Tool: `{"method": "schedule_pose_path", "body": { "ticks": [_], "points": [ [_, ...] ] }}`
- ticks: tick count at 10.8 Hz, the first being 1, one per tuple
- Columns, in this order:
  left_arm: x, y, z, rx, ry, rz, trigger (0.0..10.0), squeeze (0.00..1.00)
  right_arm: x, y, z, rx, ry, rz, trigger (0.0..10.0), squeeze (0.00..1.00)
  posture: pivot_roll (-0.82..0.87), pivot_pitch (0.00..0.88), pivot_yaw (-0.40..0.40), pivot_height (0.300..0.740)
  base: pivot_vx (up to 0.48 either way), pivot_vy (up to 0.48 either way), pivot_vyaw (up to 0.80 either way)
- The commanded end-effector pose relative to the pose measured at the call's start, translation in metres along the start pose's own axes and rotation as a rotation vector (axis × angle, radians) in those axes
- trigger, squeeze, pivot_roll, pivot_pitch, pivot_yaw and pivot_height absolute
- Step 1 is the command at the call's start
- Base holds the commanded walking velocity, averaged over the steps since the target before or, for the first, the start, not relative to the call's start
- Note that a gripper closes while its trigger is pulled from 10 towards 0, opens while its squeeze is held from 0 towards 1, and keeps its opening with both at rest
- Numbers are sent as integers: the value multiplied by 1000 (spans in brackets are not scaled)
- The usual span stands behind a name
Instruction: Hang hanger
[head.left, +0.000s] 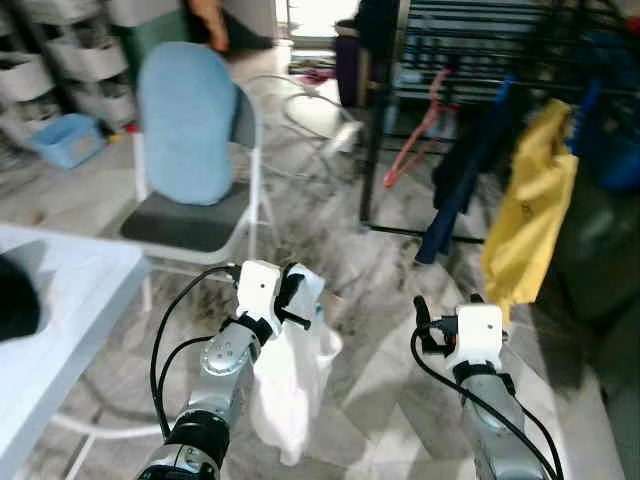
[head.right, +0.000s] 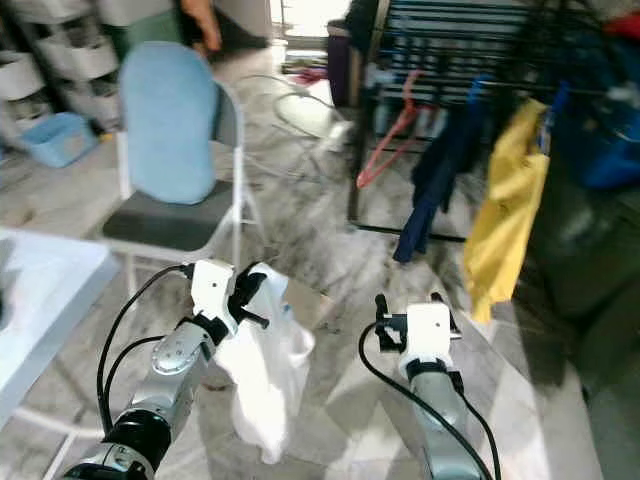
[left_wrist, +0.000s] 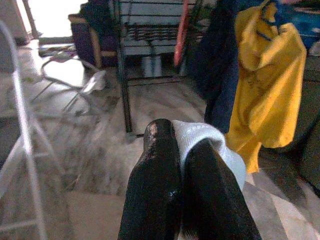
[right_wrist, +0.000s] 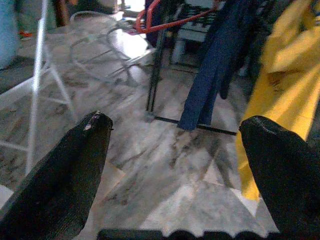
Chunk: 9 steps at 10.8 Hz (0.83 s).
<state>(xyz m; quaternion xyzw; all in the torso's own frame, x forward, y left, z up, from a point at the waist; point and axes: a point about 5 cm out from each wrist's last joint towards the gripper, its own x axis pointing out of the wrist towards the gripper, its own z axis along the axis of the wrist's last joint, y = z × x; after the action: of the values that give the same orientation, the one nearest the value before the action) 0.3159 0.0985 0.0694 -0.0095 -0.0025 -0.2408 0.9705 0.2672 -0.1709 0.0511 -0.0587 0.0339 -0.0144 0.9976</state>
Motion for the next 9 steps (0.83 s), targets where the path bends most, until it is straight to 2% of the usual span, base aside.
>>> {"method": "schedule_pose_path", "body": {
  "ticks": [1, 2, 8, 9],
  "points": [
    [-1, 5, 7, 22, -27, -8, 10000, 0, -1, 4, 1, 6, -2, 8, 10000, 0, -215, 104, 70, 740, 0, 330, -587],
    [-3, 4, 6, 22, -26, -16, 10000, 0, -3, 6, 2, 6, -2, 9, 10000, 0, -214, 117, 72, 740, 0, 251, 0],
    [-5, -8, 11, 9, -65, -92, 10000, 0, -6, 1, 4, -24, -8, -7, 10000, 0, -223, 147, 65, 740, 0, 0, 0],
    [-4, -11, 13, 1, -77, -108, 10000, 0, -7, 1, 6, -32, -13, -8, 10000, 0, -226, 146, 62, 740, 300, 0, 0]
  ]
}}
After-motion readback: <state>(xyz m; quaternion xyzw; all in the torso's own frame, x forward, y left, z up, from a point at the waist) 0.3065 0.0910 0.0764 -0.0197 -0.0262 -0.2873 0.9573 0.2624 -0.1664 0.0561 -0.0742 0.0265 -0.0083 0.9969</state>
